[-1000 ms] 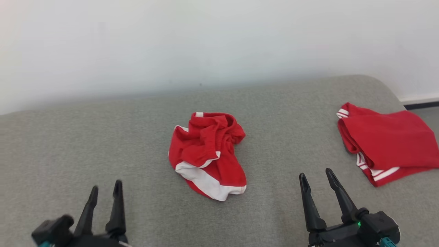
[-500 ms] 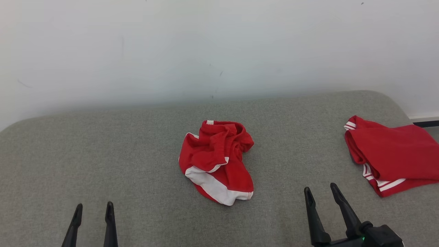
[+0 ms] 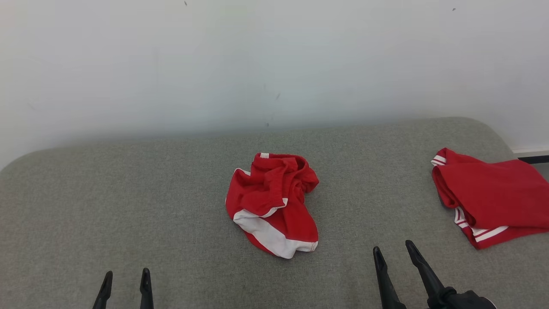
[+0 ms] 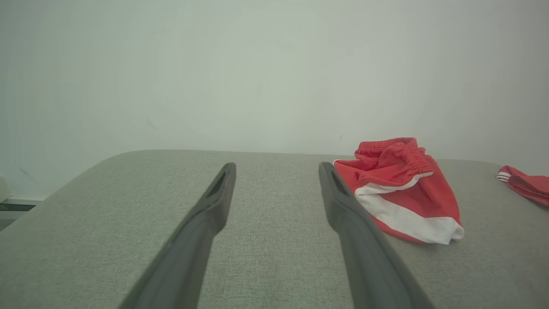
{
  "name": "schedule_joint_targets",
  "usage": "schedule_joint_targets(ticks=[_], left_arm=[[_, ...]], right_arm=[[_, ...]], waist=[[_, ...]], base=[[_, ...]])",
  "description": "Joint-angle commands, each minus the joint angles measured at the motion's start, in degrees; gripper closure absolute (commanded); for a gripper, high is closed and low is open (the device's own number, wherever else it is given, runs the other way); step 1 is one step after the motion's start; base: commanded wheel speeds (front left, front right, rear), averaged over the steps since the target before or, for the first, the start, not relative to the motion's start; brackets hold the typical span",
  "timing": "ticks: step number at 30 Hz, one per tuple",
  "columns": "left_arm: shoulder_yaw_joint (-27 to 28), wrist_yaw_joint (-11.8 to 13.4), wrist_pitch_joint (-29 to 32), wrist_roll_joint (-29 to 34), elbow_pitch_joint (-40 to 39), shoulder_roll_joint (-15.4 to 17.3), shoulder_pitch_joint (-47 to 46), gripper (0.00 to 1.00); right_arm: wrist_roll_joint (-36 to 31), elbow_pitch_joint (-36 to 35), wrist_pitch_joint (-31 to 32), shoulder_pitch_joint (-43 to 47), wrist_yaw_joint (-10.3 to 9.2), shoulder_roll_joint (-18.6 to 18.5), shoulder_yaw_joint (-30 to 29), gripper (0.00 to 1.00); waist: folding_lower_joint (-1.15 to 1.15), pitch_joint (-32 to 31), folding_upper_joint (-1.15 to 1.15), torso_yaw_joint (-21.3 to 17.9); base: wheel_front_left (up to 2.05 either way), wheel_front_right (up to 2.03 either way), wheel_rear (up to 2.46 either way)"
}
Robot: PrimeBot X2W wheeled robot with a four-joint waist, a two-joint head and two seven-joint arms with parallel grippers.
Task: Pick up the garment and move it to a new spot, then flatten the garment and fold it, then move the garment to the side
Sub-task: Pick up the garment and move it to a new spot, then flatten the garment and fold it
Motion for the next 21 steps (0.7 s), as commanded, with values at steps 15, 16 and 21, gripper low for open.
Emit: schedule_joint_targets(ticks=[15,16,21], left_arm=[[0.6,-1.4,-0.3,2.8,0.5,-1.0,-0.7,0.00],[0.5,-1.5,-0.3,2.8,0.5,-1.1,-0.7,0.00],[0.4,-1.6,-0.3,3.2,0.6,-1.1,-0.7,0.00]], right_arm=[[0.1,0.3,-0.1,0.3,-0.15,0.0,-0.5,0.00],[0.2,0.4,-0.1,0.3,-0.15,0.0,-0.5,0.00],[0.4,0.4,-0.1,0.4,-0.15,0.0,-0.5,0.00]], waist=[[0.01,-0.2,0.00,-0.2],[0.01,-0.2,0.00,-0.2],[0.01,-0.3,0.00,-0.2]], base=[[0.00,0.00,0.00],[0.00,0.00,0.00],[0.00,0.00,0.00]])
